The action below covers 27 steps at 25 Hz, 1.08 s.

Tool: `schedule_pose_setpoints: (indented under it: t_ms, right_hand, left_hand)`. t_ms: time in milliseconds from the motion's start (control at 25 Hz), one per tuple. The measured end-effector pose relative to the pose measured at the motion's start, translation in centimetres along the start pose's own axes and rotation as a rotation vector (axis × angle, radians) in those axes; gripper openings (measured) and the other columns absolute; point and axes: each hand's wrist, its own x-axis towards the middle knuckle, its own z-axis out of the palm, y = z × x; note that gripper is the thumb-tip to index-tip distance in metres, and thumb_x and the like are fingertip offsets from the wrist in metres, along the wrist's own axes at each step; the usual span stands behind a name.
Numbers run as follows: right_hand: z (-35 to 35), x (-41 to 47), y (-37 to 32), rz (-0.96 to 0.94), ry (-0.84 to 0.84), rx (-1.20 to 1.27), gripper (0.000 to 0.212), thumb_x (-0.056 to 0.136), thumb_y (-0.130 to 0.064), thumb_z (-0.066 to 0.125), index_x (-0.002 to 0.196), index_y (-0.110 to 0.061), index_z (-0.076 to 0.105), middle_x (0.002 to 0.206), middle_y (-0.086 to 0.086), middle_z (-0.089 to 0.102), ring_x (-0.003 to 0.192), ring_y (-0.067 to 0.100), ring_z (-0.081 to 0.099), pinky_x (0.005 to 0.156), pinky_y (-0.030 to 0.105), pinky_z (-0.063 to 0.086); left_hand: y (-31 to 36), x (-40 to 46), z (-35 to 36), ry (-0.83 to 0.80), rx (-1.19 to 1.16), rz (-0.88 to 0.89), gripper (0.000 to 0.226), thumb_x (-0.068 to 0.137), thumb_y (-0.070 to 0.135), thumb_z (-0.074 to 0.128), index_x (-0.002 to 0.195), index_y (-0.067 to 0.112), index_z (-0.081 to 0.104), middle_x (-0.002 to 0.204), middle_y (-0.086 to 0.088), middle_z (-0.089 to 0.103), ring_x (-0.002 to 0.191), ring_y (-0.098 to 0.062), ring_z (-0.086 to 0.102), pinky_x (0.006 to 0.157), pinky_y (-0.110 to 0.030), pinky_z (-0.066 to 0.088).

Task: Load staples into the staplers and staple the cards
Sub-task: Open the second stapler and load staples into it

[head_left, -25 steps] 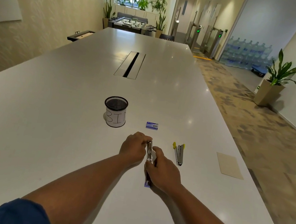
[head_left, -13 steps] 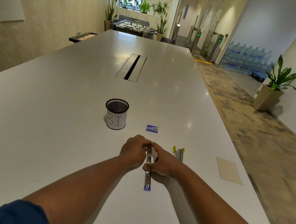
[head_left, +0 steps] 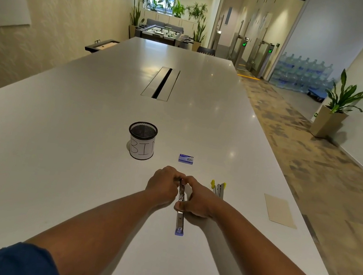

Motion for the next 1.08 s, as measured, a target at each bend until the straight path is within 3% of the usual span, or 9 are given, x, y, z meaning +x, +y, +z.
schedule_pose_setpoints:
  t_ms: [80,160,360,480,560,640,760,880,1080]
  right_hand:
    - [0.2,-0.2,0.2,-0.008,0.026,0.011,0.066,0.083,-0.041,0.078,0.136,-0.032,0.039,0.079,-0.010,0.052,0.082,0.020,0.058,0.068,0.032,0.043]
    - [0.5,-0.5,0.4,-0.019,0.057,0.037,0.061,0.083,-0.041,0.078,0.131,-0.033,0.042,0.078,-0.008,0.054,0.076,0.017,0.056,0.070,0.034,0.045]
    - [1.1,-1.1,0.5,-0.080,0.137,0.101,0.051,0.083,-0.034,0.079,0.116,-0.035,0.041,0.074,0.005,0.063,0.066,0.018,0.057,0.072,0.044,0.053]
    - [1.6,-1.6,0.6,-0.099,0.193,0.107,0.043,0.083,-0.033,0.078,0.108,-0.037,0.044,0.078,0.007,0.063,0.067,0.018,0.056,0.071,0.045,0.052]
    - [2.0,-1.7,0.6,-0.109,0.220,0.124,0.022,0.084,-0.030,0.075,0.090,-0.033,0.054,0.083,-0.003,0.059,0.075,0.018,0.061,0.078,0.047,0.056]
    - [2.3,-1.8,0.6,-0.115,0.243,0.099,0.016,0.086,-0.032,0.072,0.077,-0.030,0.058,0.091,-0.010,0.057,0.085,0.016,0.063,0.083,0.050,0.055]
    - [2.3,-1.9,0.7,-0.110,0.284,0.099,0.024,0.082,-0.040,0.075,0.093,-0.035,0.054,0.098,-0.013,0.059,0.086,0.011,0.058,0.081,0.044,0.054]
    - [2.0,-2.0,0.7,-0.105,0.257,0.113,0.054,0.082,-0.041,0.079,0.127,-0.042,0.049,0.096,-0.011,0.061,0.081,0.011,0.058,0.077,0.042,0.053]
    - [1.8,-1.7,0.6,-0.086,0.231,0.114,0.053,0.083,-0.039,0.078,0.126,-0.044,0.048,0.089,-0.004,0.068,0.081,0.017,0.065,0.078,0.044,0.054]
  left_hand:
    - [0.0,0.0,0.1,0.007,-0.011,-0.008,0.032,0.093,0.006,0.059,0.104,0.033,0.074,0.106,0.008,0.066,0.095,-0.015,0.062,0.080,-0.031,0.052]
    - [0.0,0.0,0.1,0.014,-0.004,-0.008,0.032,0.093,0.006,0.059,0.109,0.030,0.074,0.108,0.007,0.068,0.095,-0.015,0.063,0.080,-0.032,0.054]
    - [0.0,-0.2,0.3,0.043,0.056,0.015,0.040,0.093,0.004,0.061,0.079,0.042,0.064,0.092,0.012,0.060,0.087,-0.017,0.063,0.074,-0.034,0.056]
    - [0.0,-0.2,0.4,0.035,0.035,0.027,0.031,0.093,0.006,0.062,0.097,0.034,0.075,0.101,0.008,0.065,0.090,-0.016,0.063,0.076,-0.033,0.056]
    - [0.0,-0.2,0.4,0.031,0.032,0.041,0.031,0.095,0.008,0.061,0.110,0.030,0.076,0.109,0.006,0.067,0.095,-0.016,0.064,0.081,-0.035,0.057]
    - [-0.1,-0.2,0.5,0.038,0.044,0.051,0.035,0.094,0.007,0.060,0.117,0.029,0.074,0.110,0.006,0.066,0.097,-0.017,0.064,0.083,-0.036,0.057]
    - [-0.2,-0.2,0.6,0.042,0.073,0.071,0.040,0.092,0.004,0.061,0.120,0.029,0.074,0.110,0.005,0.065,0.097,-0.018,0.064,0.082,-0.036,0.058]
    - [-0.2,-0.3,0.6,0.058,0.077,0.075,0.037,0.092,0.005,0.063,0.116,0.031,0.074,0.108,0.004,0.066,0.096,-0.019,0.065,0.079,-0.035,0.057]
    - [0.0,-0.4,0.5,0.055,0.096,0.090,0.035,0.092,0.008,0.061,0.110,0.036,0.075,0.105,0.005,0.064,0.093,-0.019,0.063,0.077,-0.039,0.058]
